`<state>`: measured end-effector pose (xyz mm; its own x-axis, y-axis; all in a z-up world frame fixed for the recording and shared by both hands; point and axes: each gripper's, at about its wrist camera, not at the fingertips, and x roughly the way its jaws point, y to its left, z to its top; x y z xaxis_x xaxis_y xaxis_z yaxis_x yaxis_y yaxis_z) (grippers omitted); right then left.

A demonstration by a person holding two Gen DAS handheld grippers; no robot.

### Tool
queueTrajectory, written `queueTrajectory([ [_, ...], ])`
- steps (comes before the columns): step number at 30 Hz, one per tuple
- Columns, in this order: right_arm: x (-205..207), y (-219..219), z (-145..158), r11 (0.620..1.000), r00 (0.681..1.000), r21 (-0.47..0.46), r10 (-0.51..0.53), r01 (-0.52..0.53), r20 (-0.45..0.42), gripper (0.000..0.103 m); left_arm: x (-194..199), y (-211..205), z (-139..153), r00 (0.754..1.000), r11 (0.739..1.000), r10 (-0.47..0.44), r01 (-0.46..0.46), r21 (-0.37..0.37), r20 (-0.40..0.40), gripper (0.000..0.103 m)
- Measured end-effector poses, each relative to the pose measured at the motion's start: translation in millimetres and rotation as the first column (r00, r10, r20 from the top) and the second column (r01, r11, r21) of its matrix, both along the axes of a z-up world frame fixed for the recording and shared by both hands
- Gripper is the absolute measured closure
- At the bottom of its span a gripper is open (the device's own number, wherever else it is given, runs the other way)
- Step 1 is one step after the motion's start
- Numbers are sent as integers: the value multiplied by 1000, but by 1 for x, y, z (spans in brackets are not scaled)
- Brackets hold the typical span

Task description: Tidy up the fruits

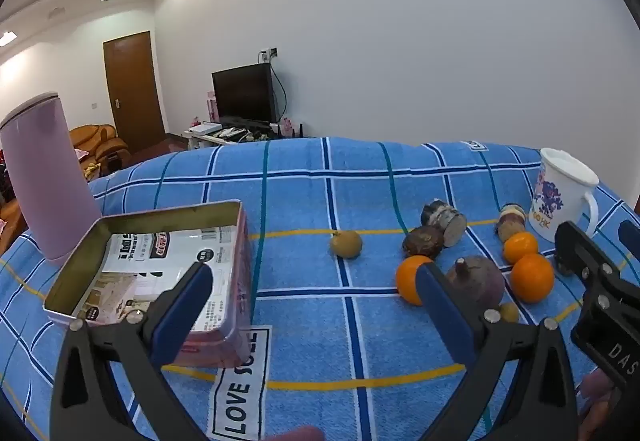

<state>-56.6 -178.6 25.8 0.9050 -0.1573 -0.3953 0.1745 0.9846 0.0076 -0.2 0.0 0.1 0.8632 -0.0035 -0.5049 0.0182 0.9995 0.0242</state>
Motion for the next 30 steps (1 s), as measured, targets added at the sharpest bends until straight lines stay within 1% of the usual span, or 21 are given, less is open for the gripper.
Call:
queueTrajectory([
  [4, 1, -1, -1, 1000, 1000, 10, -1, 1, -8, 1, -5, -2, -2, 1000, 1000, -7, 7, 13, 12, 0],
  [6, 1, -1, -2, 1000, 1000, 11, -1, 1, -9, 1, 0, -2, -3, 1000, 1000, -9, 9, 11, -5, 0],
  [11, 0, -2, -1, 1000, 1000, 12, -3, 3, -7, 1, -4, 0, -1, 1000, 1000, -4, 4, 9, 12, 0],
  [24, -1, -1, -2, 1000, 1000, 15, -7, 7, -8, 1, 1, -3, 1, 1000, 1000, -12, 12, 17, -9, 0],
  [30, 1, -4, -3, 1000, 1000, 19, -8, 8, -12, 1, 0, -3, 0, 1000, 1000, -12, 12, 17, -7, 0],
])
